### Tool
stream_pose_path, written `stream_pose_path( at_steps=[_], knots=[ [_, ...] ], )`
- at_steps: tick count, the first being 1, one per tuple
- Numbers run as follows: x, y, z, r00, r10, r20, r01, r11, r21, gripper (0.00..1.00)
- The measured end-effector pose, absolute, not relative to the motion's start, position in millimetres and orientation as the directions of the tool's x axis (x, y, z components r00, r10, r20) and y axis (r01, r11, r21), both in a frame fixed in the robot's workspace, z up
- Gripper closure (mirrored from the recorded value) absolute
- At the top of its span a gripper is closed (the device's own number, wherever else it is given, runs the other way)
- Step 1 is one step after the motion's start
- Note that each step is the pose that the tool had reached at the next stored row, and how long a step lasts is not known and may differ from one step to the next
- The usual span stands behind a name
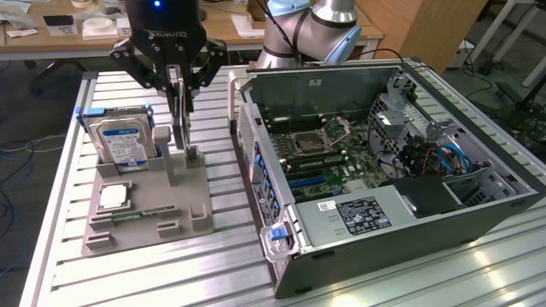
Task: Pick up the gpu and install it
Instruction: 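Pick up the gpu and move the gpu toward the slot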
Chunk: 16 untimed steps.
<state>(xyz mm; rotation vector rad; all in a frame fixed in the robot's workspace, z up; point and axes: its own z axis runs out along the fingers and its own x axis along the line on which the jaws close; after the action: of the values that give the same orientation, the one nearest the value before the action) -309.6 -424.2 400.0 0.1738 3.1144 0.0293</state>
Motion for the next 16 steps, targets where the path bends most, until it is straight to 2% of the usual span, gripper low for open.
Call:
stream_pose_path(
  at_steps=[16],
  knots=[
    [-309.6,-424.2,421.1,-0.994,0.11,-0.021,0.11,0.994,0.02,0.72]
  ],
)
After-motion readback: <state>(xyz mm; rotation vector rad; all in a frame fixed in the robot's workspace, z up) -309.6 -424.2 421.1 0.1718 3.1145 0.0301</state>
